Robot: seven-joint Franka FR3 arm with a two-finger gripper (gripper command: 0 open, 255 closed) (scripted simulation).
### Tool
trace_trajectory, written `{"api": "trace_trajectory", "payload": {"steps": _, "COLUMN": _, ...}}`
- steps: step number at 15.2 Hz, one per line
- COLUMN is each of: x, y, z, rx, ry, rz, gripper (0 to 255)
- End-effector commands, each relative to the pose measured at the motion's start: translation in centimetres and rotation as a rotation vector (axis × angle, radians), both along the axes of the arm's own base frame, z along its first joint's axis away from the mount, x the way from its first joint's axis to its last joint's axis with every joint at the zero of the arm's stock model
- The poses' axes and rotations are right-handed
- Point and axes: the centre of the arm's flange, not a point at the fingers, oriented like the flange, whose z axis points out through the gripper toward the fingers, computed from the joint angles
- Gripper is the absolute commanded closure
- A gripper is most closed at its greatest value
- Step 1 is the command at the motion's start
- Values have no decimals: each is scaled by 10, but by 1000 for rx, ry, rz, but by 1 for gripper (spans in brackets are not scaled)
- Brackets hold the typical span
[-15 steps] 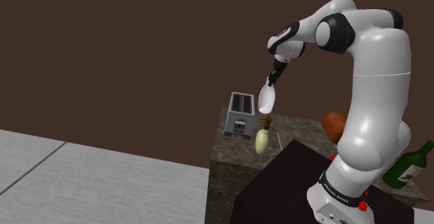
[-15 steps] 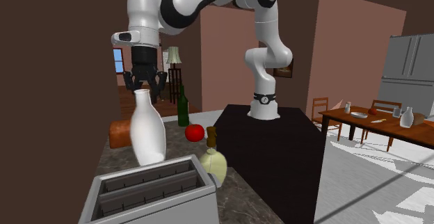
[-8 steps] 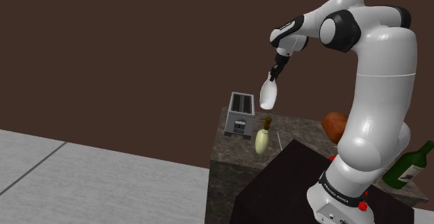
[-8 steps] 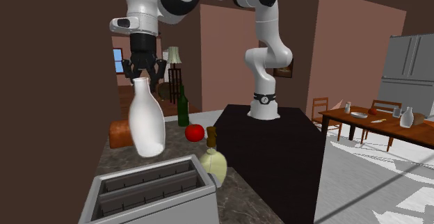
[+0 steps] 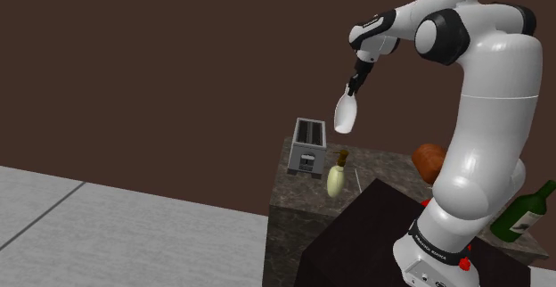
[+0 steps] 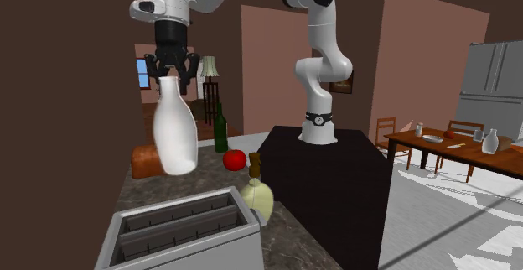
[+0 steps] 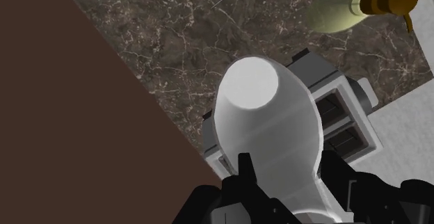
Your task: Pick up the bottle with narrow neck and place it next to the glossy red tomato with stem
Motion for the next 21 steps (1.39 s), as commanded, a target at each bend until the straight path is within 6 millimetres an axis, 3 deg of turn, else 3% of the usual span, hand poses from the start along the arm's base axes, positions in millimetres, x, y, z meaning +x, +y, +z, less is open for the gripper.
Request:
{"api": "trace_trajectory", "payload": {"steps": 1, "x": 0, "y": 0, "z": 11, "rx": 0, "ry": 0, "rz": 0, "gripper": 255}}
{"api": "trace_trajectory", "payload": {"steps": 14, "x": 0, "y": 0, "z": 77, "rx": 0, "ry": 0, "rz": 0, "gripper": 255}}
{"api": "trace_trajectory", "payload": {"steps": 21, "x": -89, "y": -26, "z": 77, "rx": 0, "ry": 0, "rz": 0, "gripper": 255}}
